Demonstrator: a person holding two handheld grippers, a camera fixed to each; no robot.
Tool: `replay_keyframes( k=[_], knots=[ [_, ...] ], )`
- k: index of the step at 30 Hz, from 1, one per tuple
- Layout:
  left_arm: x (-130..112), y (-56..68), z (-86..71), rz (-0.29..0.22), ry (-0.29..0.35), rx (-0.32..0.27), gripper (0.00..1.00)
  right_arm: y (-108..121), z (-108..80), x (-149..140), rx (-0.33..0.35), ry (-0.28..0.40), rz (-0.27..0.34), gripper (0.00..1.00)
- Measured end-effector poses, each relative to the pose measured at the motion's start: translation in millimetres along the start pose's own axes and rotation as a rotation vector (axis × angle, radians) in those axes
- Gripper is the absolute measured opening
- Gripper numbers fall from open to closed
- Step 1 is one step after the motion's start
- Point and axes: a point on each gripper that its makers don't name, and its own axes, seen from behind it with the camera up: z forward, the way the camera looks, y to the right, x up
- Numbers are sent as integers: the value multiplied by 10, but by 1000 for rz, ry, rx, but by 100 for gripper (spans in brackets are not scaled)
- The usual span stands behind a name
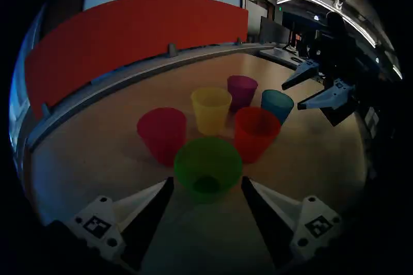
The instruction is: Pour water
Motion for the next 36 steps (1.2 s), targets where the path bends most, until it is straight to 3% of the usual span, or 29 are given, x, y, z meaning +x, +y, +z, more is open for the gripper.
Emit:
replay_keyframes(
  k=[20, 36],
  knots=[
    [96, -9, 229, 3, 4, -17, 97, -23, 181, 2, 19, -13, -4, 100],
    [90, -20, 282, 6, -3, -24, 97, -89, 374, -20, 30, -32, -45, 100]
  ],
)
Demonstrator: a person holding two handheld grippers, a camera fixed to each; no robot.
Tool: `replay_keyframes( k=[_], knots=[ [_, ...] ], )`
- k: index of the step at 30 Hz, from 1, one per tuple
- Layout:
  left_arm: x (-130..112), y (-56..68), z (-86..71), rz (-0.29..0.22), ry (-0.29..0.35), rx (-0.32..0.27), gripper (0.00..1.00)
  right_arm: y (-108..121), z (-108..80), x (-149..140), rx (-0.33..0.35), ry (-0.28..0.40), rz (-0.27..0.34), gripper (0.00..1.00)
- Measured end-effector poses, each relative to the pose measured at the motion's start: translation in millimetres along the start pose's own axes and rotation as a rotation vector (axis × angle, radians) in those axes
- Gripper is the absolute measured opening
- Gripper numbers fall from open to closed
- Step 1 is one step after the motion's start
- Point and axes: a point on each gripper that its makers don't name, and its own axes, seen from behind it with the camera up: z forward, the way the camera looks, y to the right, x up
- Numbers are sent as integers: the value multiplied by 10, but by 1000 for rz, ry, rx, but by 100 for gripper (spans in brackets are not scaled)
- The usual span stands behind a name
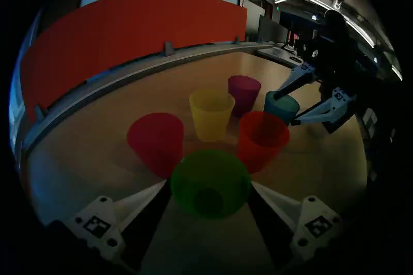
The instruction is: Pour water
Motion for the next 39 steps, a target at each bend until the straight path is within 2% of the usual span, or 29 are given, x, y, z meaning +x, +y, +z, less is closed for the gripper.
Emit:
replay_keyframes(
  k=[13, 22, 28, 39],
  knots=[
    [-20, 7, 28, 4, -5, -2, 97, 13, 106, 31, 3, 4, -2, 100],
    [-42, 31, 49, 15, -11, 0, 97, 32, 119, 27, 2, 7, -5, 94],
    [-32, 41, 63, 19, -7, 2, 86, 20, 108, 24, 3, 10, -17, 92],
    [-19, 43, 26, 25, 4, -3, 86, 19, 81, 18, 1, 10, -21, 92]
  ],
)
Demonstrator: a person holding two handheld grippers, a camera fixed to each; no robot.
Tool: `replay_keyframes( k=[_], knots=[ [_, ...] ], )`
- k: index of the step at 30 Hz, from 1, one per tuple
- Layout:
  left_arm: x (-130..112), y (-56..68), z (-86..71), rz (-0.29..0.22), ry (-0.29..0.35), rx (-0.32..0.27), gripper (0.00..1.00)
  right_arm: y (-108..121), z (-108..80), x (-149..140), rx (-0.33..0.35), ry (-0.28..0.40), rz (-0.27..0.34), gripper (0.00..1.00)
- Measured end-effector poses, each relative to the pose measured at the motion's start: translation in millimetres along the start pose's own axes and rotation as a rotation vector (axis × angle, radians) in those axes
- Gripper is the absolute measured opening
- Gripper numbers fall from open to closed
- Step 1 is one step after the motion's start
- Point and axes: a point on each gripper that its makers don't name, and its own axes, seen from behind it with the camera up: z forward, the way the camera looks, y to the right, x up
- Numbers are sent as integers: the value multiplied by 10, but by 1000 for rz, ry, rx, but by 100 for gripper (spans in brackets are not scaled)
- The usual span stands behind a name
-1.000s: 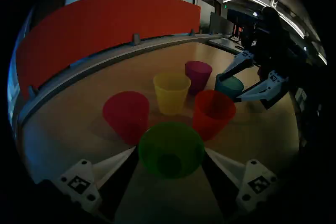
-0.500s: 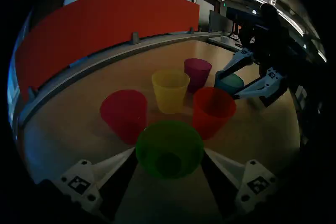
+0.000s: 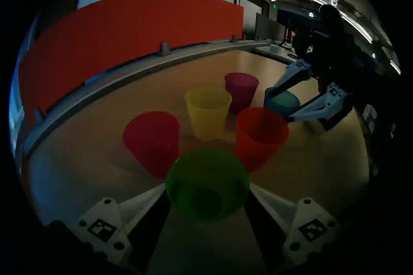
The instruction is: Pour water
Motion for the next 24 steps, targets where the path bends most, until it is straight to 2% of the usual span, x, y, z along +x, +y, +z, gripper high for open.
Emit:
replay_keyframes(
  k=[9, 17, 24],
  knots=[
    [262, 37, -219, -18, 73, -1, 86, 3, -140, 124, -16, 26, -9, 92],
    [439, 123, -464, -1, 127, 25, 86, -27, -393, 331, -37, 73, -21, 92],
    [603, 246, -697, 10, 177, 40, 85, -102, -645, 510, -51, 121, -27, 92]
  ],
)
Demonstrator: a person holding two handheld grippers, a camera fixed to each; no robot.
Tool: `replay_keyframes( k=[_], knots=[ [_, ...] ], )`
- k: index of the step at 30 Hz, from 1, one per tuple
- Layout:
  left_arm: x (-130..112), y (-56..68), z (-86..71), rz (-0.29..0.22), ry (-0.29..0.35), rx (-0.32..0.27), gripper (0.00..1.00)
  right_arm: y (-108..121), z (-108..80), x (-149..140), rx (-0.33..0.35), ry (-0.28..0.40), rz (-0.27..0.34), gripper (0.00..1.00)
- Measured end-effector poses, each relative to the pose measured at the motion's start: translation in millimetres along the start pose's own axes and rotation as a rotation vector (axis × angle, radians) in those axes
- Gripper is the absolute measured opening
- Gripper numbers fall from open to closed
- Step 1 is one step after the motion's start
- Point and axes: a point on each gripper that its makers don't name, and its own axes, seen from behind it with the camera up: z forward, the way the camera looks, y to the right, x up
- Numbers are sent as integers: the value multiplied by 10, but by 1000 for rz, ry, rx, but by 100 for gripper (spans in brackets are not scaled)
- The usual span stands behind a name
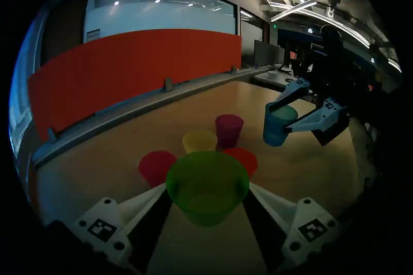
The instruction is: Pour water
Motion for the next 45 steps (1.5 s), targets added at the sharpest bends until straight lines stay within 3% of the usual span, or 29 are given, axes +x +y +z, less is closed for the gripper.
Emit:
replay_keyframes(
  k=[17, 35, 45],
  knots=[
    [406, 285, -455, 30, 114, 17, 86, -224, -544, 516, -20, 157, -22, 92],
    [663, 389, -706, 27, 217, 28, 86, -360, -726, 949, -16, 325, 24, 92],
    [743, 439, -751, -2, 256, 19, 85, -323, -776, 1065, -22, 359, 36, 92]
  ],
)
